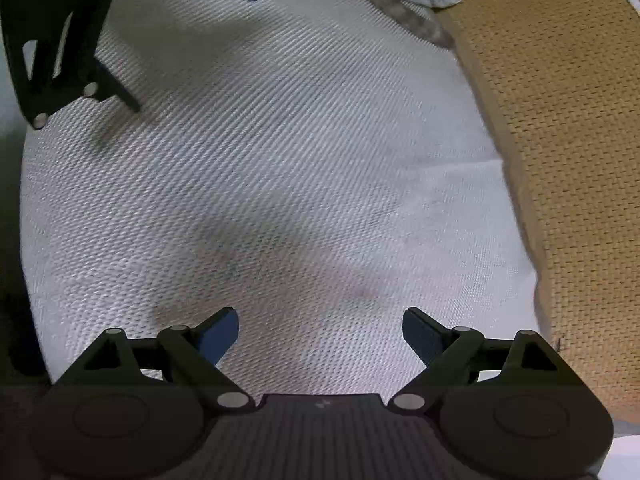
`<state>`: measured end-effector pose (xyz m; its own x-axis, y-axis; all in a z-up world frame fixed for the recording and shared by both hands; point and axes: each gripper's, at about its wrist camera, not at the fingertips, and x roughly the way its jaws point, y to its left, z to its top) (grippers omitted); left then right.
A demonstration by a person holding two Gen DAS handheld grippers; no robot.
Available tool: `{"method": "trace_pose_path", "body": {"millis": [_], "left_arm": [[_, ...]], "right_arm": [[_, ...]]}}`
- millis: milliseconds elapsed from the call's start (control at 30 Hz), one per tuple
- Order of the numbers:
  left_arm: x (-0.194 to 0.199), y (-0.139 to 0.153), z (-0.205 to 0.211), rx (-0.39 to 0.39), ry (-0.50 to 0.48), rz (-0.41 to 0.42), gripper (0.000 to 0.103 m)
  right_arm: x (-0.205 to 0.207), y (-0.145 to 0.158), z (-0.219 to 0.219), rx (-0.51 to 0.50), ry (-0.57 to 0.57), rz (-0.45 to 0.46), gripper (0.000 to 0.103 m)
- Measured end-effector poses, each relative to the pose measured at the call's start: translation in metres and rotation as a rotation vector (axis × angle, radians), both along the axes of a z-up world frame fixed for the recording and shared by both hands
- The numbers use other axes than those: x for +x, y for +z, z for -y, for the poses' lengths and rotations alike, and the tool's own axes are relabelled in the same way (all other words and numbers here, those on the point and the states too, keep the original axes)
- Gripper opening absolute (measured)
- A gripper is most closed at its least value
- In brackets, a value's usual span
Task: Fold clothes
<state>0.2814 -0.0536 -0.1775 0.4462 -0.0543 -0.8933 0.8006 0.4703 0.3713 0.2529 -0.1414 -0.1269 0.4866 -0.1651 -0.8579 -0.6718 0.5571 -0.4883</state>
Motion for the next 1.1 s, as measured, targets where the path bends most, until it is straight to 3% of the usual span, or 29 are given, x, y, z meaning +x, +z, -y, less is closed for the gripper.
{"method": "trace_pose_path", "body": {"millis": [133, 400, 1100], "left_arm": [[-0.008, -0.001, 0.006, -0.006, -0.038, -0.028, 0.103], [-0.019, 0.001, 0.009, 0.008, -0.049, -0.044, 0.103], [-0.072, 0.007, 0.010, 0.068, -0.134, 0.016, 0.103]], "right_arm": [[-0.011, -0.001, -0.007, 0.008, 0.049, -0.027, 0.091], [-0.026, -0.005, -0.004, -0.027, 0.039, -0.064, 0.091], [-0.052, -0.005, -0.006, -0.042, 0.036, -0.069, 0.091]]}}
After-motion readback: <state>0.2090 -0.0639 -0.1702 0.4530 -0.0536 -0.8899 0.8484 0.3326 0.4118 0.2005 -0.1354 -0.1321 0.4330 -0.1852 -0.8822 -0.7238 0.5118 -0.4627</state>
